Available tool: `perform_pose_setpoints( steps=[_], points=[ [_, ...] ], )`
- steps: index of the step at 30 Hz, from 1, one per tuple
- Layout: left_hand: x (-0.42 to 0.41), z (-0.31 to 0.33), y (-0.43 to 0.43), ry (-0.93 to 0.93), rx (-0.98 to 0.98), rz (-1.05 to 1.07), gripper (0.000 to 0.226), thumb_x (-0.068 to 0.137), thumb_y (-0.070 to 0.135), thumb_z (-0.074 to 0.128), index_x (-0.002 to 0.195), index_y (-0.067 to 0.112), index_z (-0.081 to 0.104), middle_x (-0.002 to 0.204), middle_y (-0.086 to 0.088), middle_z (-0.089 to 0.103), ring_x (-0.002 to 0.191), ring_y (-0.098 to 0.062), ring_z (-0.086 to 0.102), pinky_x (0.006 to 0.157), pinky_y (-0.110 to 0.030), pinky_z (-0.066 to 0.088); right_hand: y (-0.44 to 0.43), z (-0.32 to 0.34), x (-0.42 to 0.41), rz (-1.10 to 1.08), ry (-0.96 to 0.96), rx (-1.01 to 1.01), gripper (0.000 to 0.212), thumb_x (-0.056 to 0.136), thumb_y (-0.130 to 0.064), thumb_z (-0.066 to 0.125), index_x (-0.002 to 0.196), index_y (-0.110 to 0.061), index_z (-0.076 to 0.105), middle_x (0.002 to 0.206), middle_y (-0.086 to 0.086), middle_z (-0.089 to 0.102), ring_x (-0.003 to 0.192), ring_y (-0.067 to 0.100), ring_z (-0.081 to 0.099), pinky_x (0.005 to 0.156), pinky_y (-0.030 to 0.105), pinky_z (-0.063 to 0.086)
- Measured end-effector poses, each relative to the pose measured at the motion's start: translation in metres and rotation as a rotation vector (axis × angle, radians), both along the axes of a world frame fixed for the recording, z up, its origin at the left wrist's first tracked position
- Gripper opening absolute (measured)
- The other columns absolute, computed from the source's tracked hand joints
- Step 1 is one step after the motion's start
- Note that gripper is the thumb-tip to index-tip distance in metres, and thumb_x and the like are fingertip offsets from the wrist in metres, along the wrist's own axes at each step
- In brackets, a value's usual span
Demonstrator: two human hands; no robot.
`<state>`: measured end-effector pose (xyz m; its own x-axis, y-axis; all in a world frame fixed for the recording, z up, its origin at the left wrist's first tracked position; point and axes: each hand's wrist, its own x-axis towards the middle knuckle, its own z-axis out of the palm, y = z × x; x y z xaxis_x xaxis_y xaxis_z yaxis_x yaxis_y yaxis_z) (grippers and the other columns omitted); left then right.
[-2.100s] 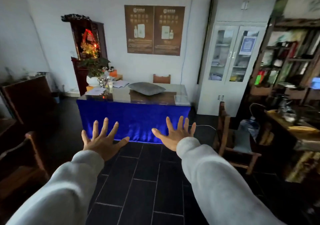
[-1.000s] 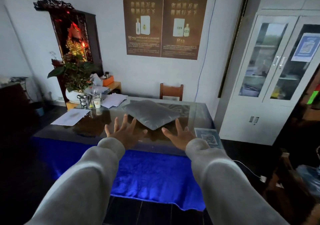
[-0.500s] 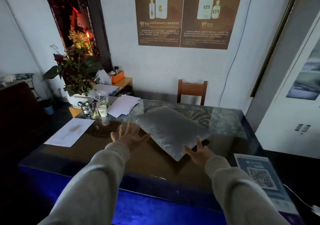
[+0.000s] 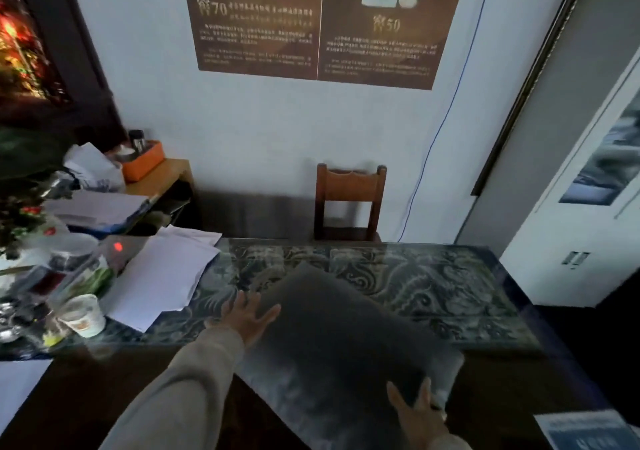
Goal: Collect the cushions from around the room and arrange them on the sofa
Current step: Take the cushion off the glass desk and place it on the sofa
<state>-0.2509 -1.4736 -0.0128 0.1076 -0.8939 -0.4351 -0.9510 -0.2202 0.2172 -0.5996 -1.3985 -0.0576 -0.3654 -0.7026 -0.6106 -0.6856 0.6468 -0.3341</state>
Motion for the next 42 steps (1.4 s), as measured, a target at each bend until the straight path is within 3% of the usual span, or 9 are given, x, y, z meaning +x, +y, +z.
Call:
perform_pose_setpoints(
  steps=[4,7,10,16,20,23,27,32,42],
  points=[
    [0.012,-0.038,-0.052,0.170,0.052,0.173,0.082,0.097,0.072,0.033,0.163,0.035,0.003,0.172,-0.009,0.003,0.157,-0.036,0.001,0.126,-0.048,0.005,-0.023,-0.021,-0.006,-0.286,-0.086,0.027,0.106,0.093,-0.077,0.047,0.161,-0.036,-0.023,0.171,0.027,0.001,0.154,0.045,0.024,0.124,0.047,0.029],
    [0.005,-0.060,-0.076,0.292,0.088,0.266,0.087,0.095,0.069,0.044,0.164,0.026,0.011,0.168,-0.012,0.026,0.152,-0.035,0.026,0.120,-0.035,0.020,-0.030,-0.032,-0.028,-0.404,-0.251,-0.052,0.115,0.089,-0.073,0.059,0.162,-0.037,-0.022,0.172,0.025,0.010,0.153,0.045,0.027,0.122,0.048,0.030],
    [-0.002,-0.067,-0.087,0.340,0.103,0.367,0.094,0.091,0.075,0.045,0.163,0.024,0.015,0.165,-0.014,0.033,0.149,-0.038,0.033,0.117,-0.038,0.025,-0.030,-0.040,-0.041,-0.465,-0.354,-0.109,0.126,0.083,-0.067,0.072,0.164,-0.033,-0.018,0.170,0.021,0.024,0.149,0.044,0.037,0.120,0.046,0.034],
    [-0.016,-0.052,-0.089,0.357,-0.064,0.406,0.119,0.062,0.089,0.062,0.157,0.024,0.033,0.154,-0.016,0.048,0.139,-0.040,0.047,0.114,-0.049,0.037,-0.020,-0.025,-0.048,-0.436,-0.346,-0.218,0.126,0.079,-0.064,0.080,0.168,-0.027,-0.002,0.171,0.008,0.027,0.147,0.041,0.041,0.116,0.046,0.039],
    [-0.041,-0.026,-0.082,0.346,-0.086,0.410,0.118,0.052,0.091,0.066,0.139,0.012,0.055,0.139,-0.018,0.060,0.125,-0.040,0.058,0.104,-0.050,0.046,-0.001,-0.003,-0.057,-0.454,-0.343,-0.288,0.122,0.078,-0.054,0.085,0.168,-0.028,0.007,0.165,0.010,0.041,0.144,0.039,0.046,0.114,0.043,0.041],
    [-0.092,-0.004,-0.064,0.319,-0.098,0.341,0.118,0.052,0.093,0.065,0.136,0.010,0.058,0.138,-0.019,0.060,0.126,-0.040,0.056,0.104,-0.048,0.045,0.033,0.023,-0.093,-0.584,-0.316,-0.339,0.122,0.077,-0.048,0.089,0.168,-0.026,0.011,0.164,0.011,0.041,0.145,0.040,0.044,0.115,0.045,0.039],
    [-0.195,0.031,-0.005,0.567,-0.069,0.266,0.116,0.048,0.081,0.080,0.139,0.016,0.052,0.138,-0.015,0.060,0.124,-0.040,0.058,0.104,-0.049,0.046,0.131,0.069,-0.177,-0.819,-0.265,-0.423,0.121,0.073,-0.053,0.090,0.165,-0.014,0.023,0.161,0.017,0.044,0.146,0.041,0.043,0.119,0.049,0.037],
    [-0.313,0.062,0.090,0.737,-0.027,0.120,0.116,0.038,0.076,0.083,0.134,0.015,0.058,0.131,-0.013,0.064,0.120,-0.038,0.060,0.107,-0.051,0.046,0.275,0.123,-0.263,-1.009,-0.230,-0.544,0.103,0.073,-0.058,0.087,0.153,-0.009,0.046,0.144,0.017,0.061,0.133,0.043,0.056,0.111,0.049,0.046],
    [-0.572,0.138,0.437,0.857,0.019,-0.420,0.074,0.065,0.054,0.090,0.122,0.014,0.062,0.122,-0.011,0.068,0.104,-0.030,0.063,0.098,-0.043,0.050,0.727,0.198,-0.385,-1.384,-0.042,-0.820,0.083,0.068,-0.054,0.091,0.136,-0.014,0.064,0.132,0.011,0.070,0.125,0.035,0.063,0.109,0.044,0.050]
  ],
)
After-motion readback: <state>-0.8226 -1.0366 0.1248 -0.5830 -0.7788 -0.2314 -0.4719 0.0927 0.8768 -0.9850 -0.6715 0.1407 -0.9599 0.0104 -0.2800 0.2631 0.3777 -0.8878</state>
